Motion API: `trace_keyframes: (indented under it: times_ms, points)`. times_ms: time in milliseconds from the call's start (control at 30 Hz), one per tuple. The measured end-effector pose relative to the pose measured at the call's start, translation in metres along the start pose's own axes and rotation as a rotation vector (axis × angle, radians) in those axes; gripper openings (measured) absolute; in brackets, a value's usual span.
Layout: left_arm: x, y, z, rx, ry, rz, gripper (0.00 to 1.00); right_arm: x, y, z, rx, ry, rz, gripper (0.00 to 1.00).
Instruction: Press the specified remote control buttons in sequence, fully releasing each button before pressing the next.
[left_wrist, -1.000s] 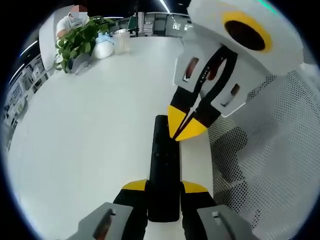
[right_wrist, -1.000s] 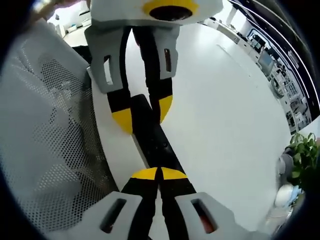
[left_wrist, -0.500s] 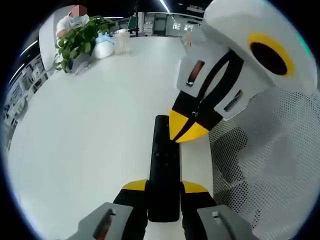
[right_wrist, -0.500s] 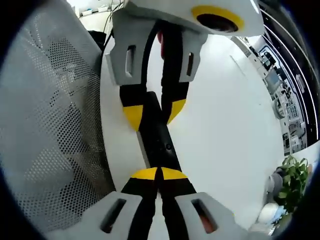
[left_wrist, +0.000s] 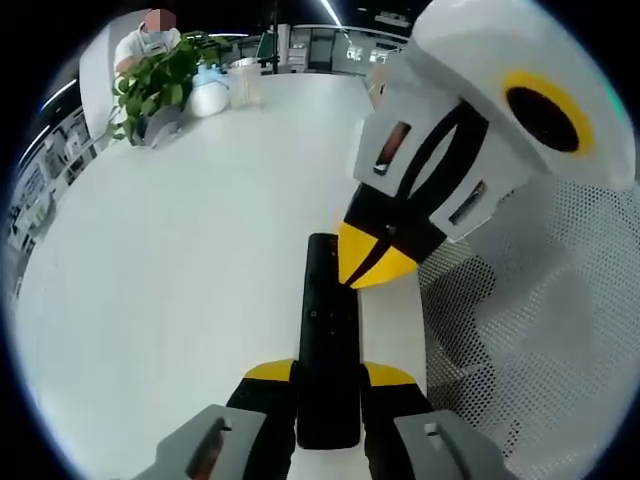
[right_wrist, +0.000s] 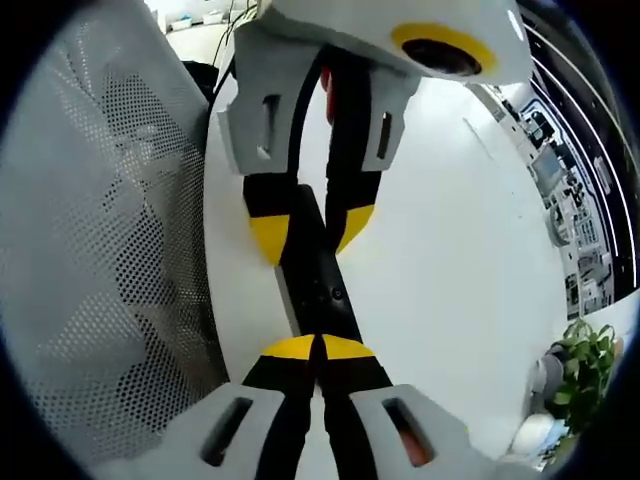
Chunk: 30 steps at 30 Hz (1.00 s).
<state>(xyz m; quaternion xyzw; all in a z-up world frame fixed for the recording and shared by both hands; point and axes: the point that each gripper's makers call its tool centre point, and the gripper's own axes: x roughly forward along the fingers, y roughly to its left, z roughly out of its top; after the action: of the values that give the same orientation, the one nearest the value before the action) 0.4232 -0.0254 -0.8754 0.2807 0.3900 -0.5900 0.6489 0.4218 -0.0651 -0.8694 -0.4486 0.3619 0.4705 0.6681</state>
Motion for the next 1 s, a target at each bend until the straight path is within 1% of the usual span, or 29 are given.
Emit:
trace_keyframes:
  times_ms: [167, 300, 433, 600, 633, 700, 733, 833, 900, 1000]
  points:
    - [0.0, 0.0003, -0.0001, -0.002, -0.002, 0.0, 0.24, 0.0005, 0.0005, 0.0023, -0.017, -0.005, -0.002, 0.0]
    - [0.0001, 0.0003, -0.0001, -0.003, -0.006, -0.001, 0.24, 0.001, 0.0003, 0.0059, -0.008, -0.025, 0.002, 0.0]
    - [-0.0001, 0.0005, -0.0004, -0.001, -0.005, -0.001, 0.24, 0.0019, 0.0003, 0.0062, -0.009, -0.019, 0.002, 0.0]
    - [-0.0001, 0.0006, -0.0005, 0.001, -0.005, -0.001, 0.24, 0.0033, 0.001, 0.0072, -0.036, -0.001, -0.009, 0.0]
    - [-0.0002, 0.0007, -0.0006, 0.002, -0.005, -0.001, 0.24, 0.0034, 0.0005, 0.007, -0.022, 0.004, -0.011, 0.0]
    - [-0.0004, 0.0007, -0.0009, 0.004, -0.006, -0.001, 0.24, 0.0038, 0.0004, 0.0058, 0.081, 0.018, -0.009, 0.0]
    - [-0.0005, 0.0007, -0.001, 0.005, -0.006, -0.001, 0.24, 0.0039, -0.0001, 0.0058, 0.103, 0.02, -0.007, 0.0]
    - [-0.0006, 0.0006, -0.0009, 0.009, -0.009, -0.002, 0.24, 0.0038, -0.0017, 0.0058, 0.134, 0.019, 0.005, 0.0]
    - [-0.0005, 0.0007, -0.0009, 0.01, -0.012, -0.003, 0.24, 0.0037, -0.002, 0.0051, 0.172, 0.008, 0.013, 0.0]
    - [-0.0005, 0.0007, -0.001, 0.013, -0.011, -0.003, 0.24, 0.0032, -0.0026, 0.0042, 0.204, -0.009, 0.023, 0.0]
